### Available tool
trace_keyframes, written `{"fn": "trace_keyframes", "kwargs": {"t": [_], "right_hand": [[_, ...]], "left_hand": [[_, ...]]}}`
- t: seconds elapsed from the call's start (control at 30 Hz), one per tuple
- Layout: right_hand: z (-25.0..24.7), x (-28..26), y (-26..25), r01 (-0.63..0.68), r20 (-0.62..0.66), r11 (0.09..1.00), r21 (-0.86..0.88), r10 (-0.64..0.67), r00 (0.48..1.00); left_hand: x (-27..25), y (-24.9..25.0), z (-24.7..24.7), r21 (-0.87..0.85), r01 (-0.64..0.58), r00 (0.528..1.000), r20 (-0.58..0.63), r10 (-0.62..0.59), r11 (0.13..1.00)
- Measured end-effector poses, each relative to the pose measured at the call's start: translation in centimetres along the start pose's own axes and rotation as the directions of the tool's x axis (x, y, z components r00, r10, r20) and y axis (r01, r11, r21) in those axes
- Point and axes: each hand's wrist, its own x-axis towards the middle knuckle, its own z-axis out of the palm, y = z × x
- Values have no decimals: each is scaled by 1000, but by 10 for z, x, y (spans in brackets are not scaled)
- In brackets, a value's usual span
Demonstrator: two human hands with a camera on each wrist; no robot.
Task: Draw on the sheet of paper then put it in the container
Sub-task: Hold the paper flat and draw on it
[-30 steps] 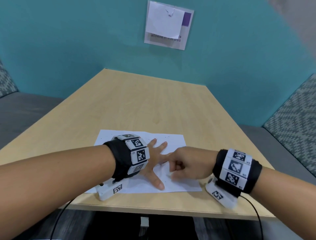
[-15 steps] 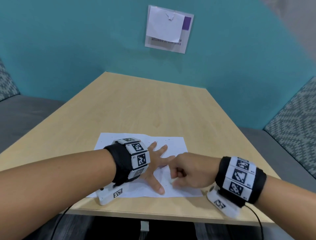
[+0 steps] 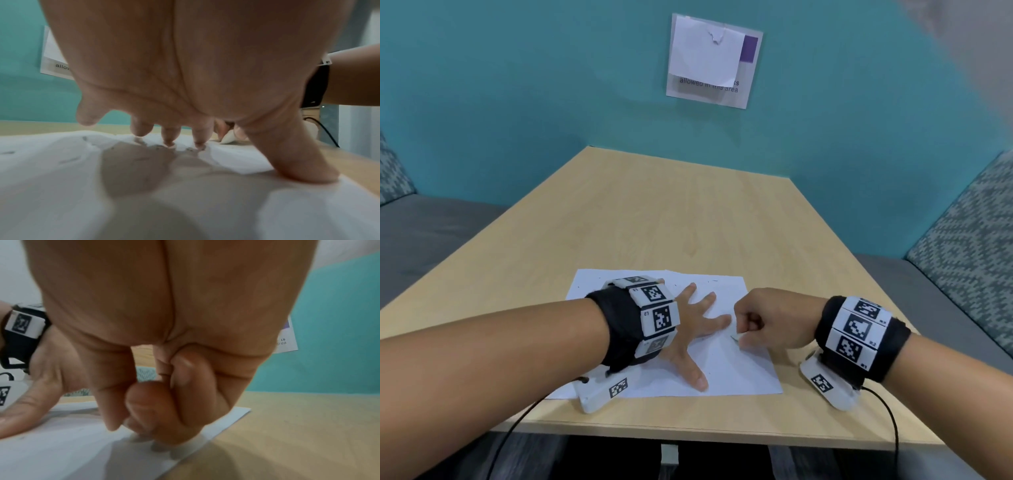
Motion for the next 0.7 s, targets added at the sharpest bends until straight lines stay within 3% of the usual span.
{"fn": "trace_keyframes", "kwargs": {"t": [0.17, 0.3, 0.47, 0.6, 0.7], "right_hand": [[2, -5, -3, 0, -7, 1000, 11, 0, 1000], [17, -24, -28, 130, 137, 989, 69, -139, 981], [2, -16, -14, 57, 53, 998, 39, -59, 997], [17, -20, -31, 149, 123, 988, 41, -153, 980], [4, -13, -17, 69, 49, 997, 25, -71, 996]], "left_hand": [[6, 9, -5, -53, -38, 999, 12, 39, 998], [1, 13, -8, -50, -55, 998, 6, 56, 997], [-1, 14, -8, -57, -40, 999, 16, 41, 998], [-8, 17, -13, -94, -100, 995, -12, 99, 991], [-1, 14, -8, -62, -43, 999, 12, 44, 997]]}}
